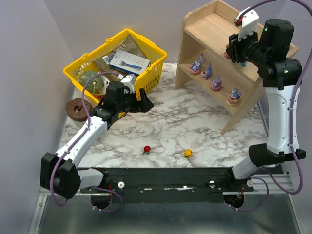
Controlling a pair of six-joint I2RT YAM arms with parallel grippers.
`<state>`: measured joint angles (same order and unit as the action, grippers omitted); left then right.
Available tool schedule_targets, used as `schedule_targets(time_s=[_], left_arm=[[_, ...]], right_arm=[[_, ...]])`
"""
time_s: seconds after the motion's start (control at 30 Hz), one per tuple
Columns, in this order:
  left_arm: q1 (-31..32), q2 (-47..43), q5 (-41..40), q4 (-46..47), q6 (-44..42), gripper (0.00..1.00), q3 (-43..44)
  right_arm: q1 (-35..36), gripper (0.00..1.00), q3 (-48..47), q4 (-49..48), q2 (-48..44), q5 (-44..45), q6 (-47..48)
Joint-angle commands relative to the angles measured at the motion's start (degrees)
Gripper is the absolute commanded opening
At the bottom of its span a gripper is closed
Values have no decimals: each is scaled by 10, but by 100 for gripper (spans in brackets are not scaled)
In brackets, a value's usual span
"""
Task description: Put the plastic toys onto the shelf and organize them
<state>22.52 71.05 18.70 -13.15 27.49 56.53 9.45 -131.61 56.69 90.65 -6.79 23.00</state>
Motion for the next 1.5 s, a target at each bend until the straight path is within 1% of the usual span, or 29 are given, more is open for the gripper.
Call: schedule_targets(time_s=[0.0, 0.33, 0.67, 0.83, 1.37, 1.47], left_arm=[[2, 3, 5, -13, -6, 99, 15], [2, 3, 4, -13, -6, 99, 16], [2, 5, 5, -14, -7, 99, 17], [2, 6, 5, -14, -7, 99, 17], [2, 7, 7, -16, -8, 99, 18], [2, 8, 8, -16, -9, 99, 19]], right_arm=[[-9, 34, 4, -18, -10, -38, 15], [-14, 36, -11, -27, 8, -36, 19], [-29, 38, -9, -27, 16, -64, 36], [-31, 41, -4, -27, 12, -89, 44], [-32, 48, 13, -40, 1, -73, 42], [-32, 51, 13, -41, 0, -68, 42]])
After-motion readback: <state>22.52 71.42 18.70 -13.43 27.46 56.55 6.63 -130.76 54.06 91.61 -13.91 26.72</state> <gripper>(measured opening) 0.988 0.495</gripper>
